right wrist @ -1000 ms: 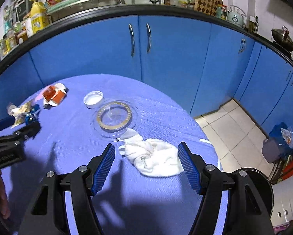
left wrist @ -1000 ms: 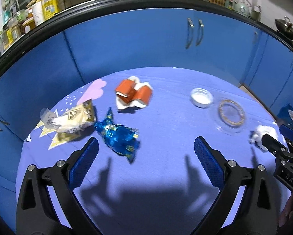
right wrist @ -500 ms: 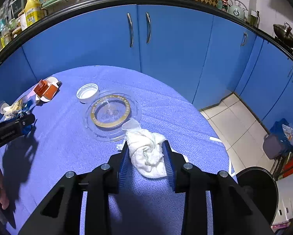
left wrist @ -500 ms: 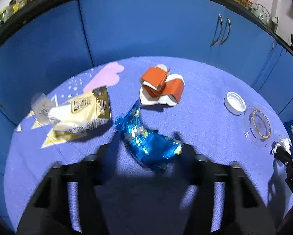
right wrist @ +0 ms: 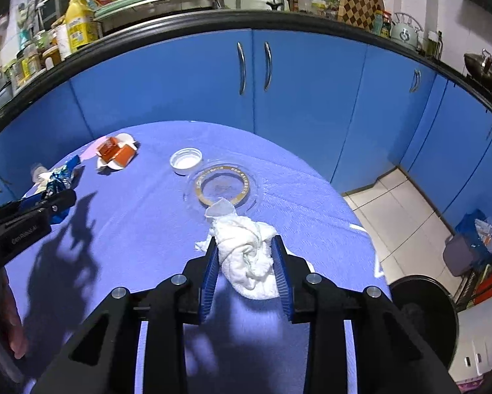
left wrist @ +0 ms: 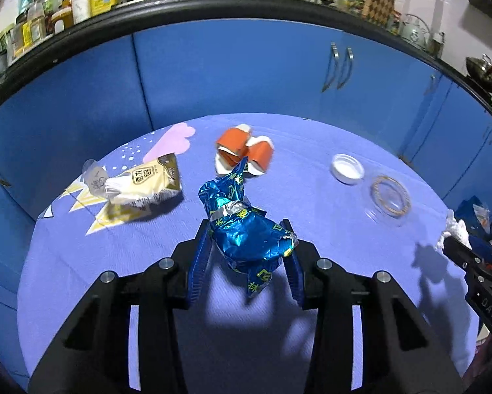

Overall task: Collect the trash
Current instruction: 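Carry the blue wrapper with the left gripper while the right carries the tissue to the bin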

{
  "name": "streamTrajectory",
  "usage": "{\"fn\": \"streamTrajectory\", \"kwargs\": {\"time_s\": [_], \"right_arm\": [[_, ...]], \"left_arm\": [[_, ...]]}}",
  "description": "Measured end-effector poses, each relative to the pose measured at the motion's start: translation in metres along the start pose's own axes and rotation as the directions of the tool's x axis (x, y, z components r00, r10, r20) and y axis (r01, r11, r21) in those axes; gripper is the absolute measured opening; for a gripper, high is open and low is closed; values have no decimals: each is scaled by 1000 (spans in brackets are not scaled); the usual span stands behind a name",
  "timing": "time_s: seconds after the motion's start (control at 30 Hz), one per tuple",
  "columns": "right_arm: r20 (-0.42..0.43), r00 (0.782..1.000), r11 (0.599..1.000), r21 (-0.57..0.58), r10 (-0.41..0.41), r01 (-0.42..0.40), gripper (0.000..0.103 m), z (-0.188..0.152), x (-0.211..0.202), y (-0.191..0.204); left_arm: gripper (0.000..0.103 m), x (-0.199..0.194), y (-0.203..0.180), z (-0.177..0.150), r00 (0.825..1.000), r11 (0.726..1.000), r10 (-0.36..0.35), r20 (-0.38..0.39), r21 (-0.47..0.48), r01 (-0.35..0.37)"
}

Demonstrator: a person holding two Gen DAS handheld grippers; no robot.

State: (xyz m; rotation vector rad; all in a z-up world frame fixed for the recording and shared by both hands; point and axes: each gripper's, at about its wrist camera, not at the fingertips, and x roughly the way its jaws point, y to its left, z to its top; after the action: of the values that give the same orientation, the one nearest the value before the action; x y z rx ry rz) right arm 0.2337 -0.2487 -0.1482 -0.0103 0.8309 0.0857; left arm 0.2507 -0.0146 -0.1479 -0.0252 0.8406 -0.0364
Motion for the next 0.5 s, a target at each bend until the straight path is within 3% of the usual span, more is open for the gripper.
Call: {"fn": "streamTrajectory", "kwargs": {"time_s": [0.5], "right_arm": [[106,994,999,-20,-28,30,31,-14,-99,3]], "left_arm": [[43,-87,-43,-16,995,995,-64,79,76,58]]}}
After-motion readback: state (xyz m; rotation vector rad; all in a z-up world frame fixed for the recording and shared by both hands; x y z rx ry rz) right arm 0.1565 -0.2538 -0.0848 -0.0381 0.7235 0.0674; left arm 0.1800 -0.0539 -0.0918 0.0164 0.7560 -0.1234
